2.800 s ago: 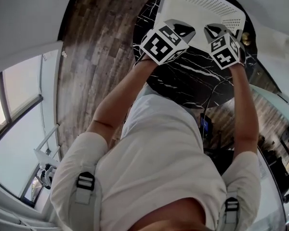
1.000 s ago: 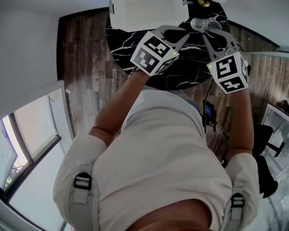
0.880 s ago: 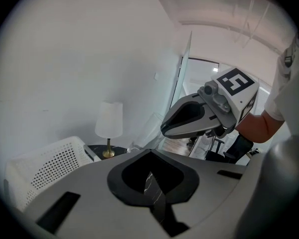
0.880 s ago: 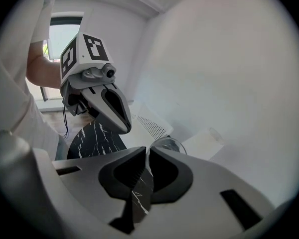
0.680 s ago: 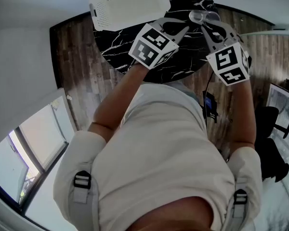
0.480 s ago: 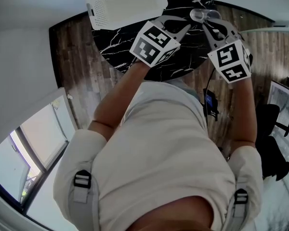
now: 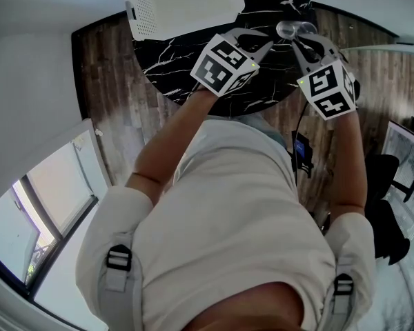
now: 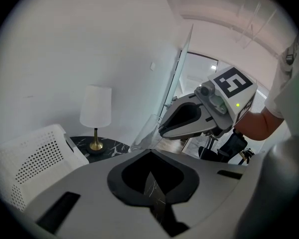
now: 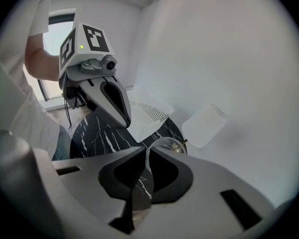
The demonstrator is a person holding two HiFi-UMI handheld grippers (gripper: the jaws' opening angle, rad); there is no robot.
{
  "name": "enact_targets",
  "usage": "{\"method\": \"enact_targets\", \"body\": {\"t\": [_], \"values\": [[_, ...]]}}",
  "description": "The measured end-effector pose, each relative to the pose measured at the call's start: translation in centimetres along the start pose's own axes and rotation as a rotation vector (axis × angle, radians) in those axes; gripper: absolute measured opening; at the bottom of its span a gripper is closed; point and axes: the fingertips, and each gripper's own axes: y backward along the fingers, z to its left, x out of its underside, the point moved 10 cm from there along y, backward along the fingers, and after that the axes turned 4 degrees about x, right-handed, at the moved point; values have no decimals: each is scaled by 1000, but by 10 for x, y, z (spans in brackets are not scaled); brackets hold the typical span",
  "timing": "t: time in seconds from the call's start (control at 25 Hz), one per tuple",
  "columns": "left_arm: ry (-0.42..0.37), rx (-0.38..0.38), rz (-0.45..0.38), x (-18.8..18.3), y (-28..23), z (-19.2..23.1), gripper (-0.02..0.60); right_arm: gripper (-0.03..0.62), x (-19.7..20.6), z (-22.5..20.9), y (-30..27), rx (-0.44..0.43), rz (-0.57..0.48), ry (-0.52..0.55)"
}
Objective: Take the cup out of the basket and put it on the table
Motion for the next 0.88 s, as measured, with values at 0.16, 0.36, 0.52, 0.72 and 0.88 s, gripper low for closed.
{"method": "enact_targets", "body": {"t": [0.16,0.36,0.52,0.72,0.88], "values": [[25,8,27,13,-13,7,6,26,11,1,-15,-30,28,-7],[65,17,59,33,-30,20,6,26,27,8,-43,-64,69,13],[94,24,93,48,-39,28,6,26,36,15,-63,-104,89,13],[137,23,126,69,-49,44,6,26,45,22,-88,-139,102,14],[167,28,154,84,-61,53,5,26,55,26,-110,-156,122,36]]}}
